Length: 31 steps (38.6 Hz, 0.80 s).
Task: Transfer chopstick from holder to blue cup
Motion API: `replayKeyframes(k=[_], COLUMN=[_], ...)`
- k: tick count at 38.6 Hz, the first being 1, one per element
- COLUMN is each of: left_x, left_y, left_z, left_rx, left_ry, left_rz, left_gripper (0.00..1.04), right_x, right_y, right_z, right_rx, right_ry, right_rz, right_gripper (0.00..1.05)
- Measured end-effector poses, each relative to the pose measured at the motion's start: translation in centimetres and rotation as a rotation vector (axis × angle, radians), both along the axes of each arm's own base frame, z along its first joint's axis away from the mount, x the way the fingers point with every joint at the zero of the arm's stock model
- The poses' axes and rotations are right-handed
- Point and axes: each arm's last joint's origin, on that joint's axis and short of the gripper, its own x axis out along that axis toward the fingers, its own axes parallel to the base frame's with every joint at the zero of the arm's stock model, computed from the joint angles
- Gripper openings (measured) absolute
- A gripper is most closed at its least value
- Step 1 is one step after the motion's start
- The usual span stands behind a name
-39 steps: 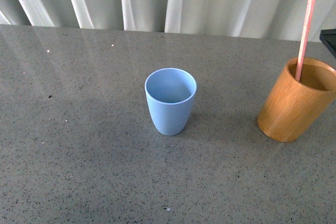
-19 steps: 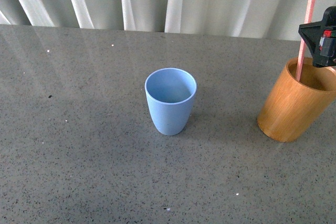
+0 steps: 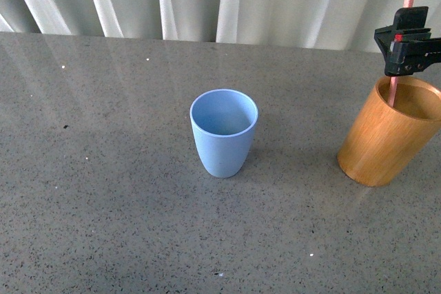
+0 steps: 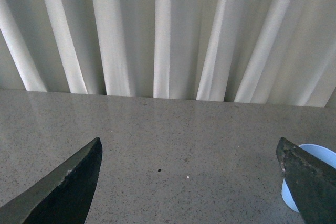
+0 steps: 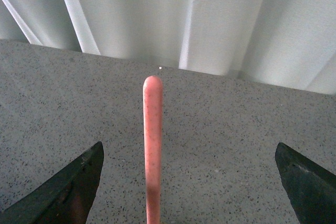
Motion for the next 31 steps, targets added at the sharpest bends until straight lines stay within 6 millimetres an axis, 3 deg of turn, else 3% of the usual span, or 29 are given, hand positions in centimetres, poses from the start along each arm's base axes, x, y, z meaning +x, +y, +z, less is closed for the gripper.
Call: replayKeyframes(k=[7,10,16,23,27,31], left_x=[0.0,0.0,0.0,0.0,0.0,0.0], left_y=[0.0,0.0,0.0,0.0,0.0,0.0], left_z=[0.0,0.0,0.0,0.0,0.0,0.0], left_rx=[0.000,0.000,0.000,0.000,0.000,0.000], left_ry=[0.000,0.000,0.000,0.000,0.000,0.000], left_rz=[0.000,0.000,0.000,0.000,0.000,0.000], left_gripper=[0.98,0.98,0.98,0.98,0.98,0.98], right_x=[1.0,1.3,1.4,1.4,0.8,0.3], right_y=[0.6,0.9,1.4,1.5,1.5,1.3], right_z=[-0.1,-0.1,0.1,0.1,0.3,0.7], right_rx=[0.002,0.006,0.010,0.009,0.007,0.002], right_ry=[-0.007,-0.011,-0.019,-0.026,-0.033,-0.044], right_rz=[0.007,0.011,0.024,0.022,0.020,0.023], right_gripper=[0.95,0.84,0.53,0.29,0.08,0.03])
